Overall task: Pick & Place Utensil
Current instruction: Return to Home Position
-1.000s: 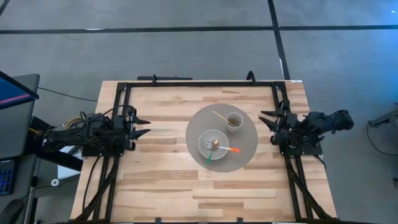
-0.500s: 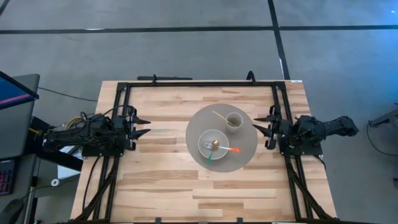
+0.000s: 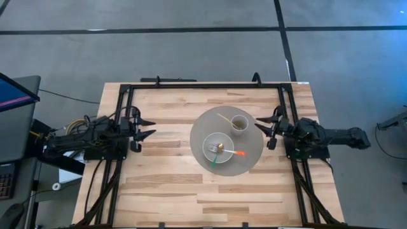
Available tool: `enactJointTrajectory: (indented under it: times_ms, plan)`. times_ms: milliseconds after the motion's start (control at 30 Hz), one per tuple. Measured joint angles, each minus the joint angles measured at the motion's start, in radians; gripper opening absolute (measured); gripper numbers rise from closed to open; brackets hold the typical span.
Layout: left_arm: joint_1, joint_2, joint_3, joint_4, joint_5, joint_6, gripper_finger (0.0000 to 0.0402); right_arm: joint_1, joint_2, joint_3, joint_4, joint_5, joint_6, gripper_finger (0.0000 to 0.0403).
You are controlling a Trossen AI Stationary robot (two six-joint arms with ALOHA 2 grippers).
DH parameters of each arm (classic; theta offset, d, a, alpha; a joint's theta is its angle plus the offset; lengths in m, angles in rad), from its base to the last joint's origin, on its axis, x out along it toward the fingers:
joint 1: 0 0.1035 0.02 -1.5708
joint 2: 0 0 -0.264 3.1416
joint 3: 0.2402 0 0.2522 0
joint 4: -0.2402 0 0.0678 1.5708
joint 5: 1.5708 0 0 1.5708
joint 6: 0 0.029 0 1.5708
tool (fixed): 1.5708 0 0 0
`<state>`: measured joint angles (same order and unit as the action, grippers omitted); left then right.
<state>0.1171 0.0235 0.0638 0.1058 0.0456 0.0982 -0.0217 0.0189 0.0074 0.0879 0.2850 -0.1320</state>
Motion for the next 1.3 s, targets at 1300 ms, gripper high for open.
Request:
enactJointTrajectory:
  times_ms: [1300]
  plan:
    - [0.020,0.123,-0.058,0.008,0.000,-0.130,0.0143,-0.053,0.001,-0.002,-0.002,0.004,-0.008,0.0107]
